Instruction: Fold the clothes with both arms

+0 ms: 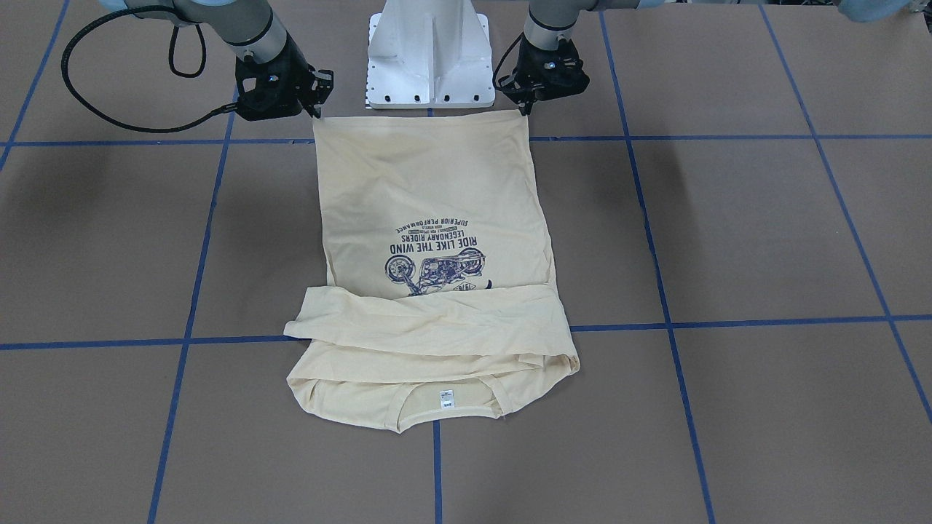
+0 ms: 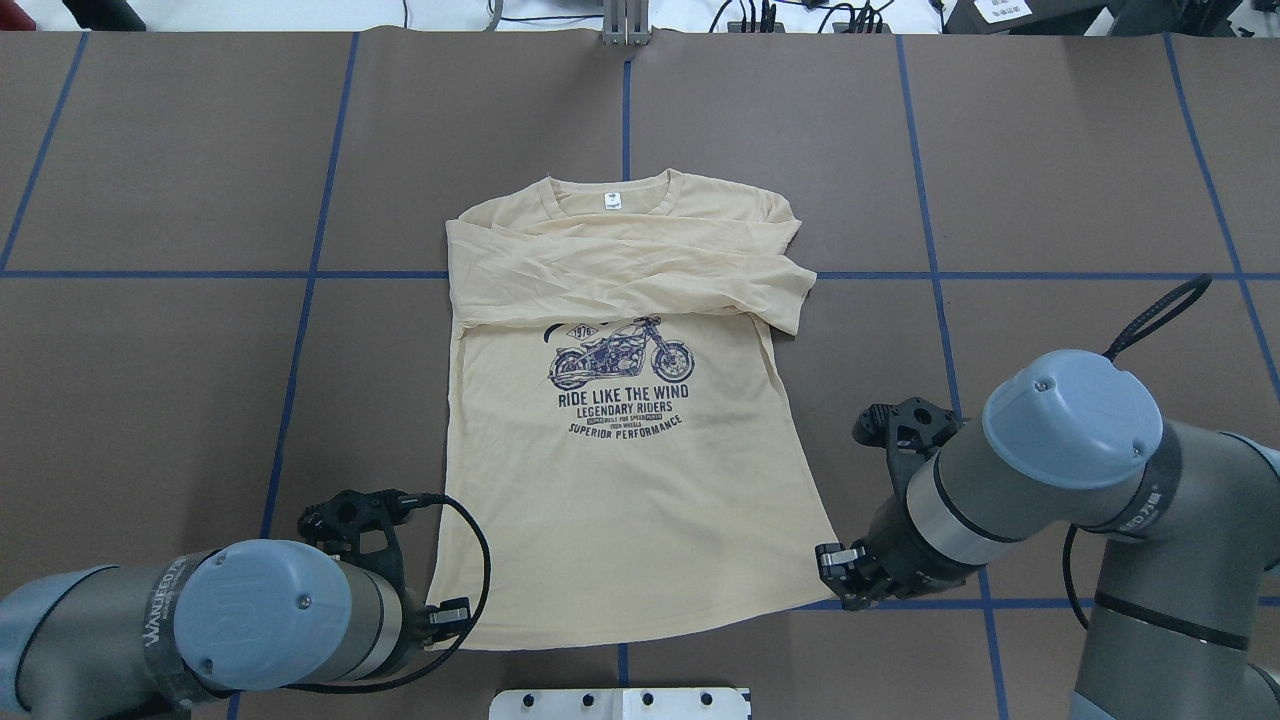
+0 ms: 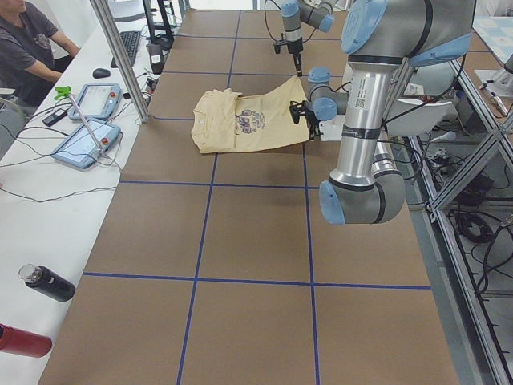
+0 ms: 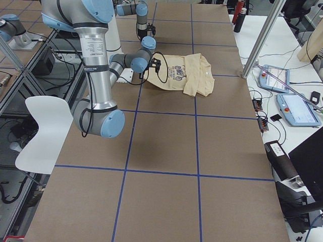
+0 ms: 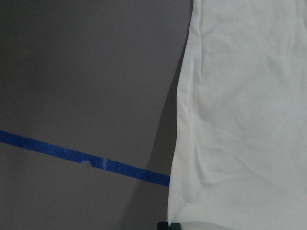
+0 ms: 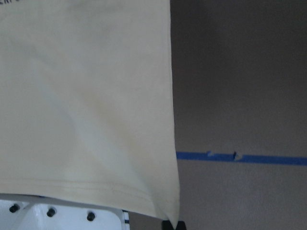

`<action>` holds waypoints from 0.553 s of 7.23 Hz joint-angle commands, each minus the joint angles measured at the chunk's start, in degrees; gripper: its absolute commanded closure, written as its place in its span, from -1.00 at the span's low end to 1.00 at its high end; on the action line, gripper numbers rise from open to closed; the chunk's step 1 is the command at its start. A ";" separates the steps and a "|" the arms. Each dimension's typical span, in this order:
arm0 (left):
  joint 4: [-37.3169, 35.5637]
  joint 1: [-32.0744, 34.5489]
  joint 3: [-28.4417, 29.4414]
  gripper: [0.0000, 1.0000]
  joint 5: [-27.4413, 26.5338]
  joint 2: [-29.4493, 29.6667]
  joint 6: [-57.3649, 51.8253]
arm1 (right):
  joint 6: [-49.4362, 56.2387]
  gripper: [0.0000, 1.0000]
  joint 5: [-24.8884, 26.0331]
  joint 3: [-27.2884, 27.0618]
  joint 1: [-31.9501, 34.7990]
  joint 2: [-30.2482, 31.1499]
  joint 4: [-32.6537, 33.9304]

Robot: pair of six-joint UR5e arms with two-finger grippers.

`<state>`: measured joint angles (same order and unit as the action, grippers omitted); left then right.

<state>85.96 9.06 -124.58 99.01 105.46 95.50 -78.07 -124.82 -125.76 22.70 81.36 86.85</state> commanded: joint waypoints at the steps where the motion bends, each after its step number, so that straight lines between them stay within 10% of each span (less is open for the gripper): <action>1: -2.02 -3.67 -1.10 1.00 1.87 0.27 -1.01 | -12.04 1.00 -3.41 -2.19 -5.61 0.90 -0.27; 4: -2.20 -4.94 -6.26 1.00 1.97 0.36 -1.01 | -11.93 1.00 -3.15 -2.30 -5.84 0.64 -0.36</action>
<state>83.89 3.67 -128.38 100.86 105.79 94.49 -90.11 -127.88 -128.25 15.84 82.23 86.54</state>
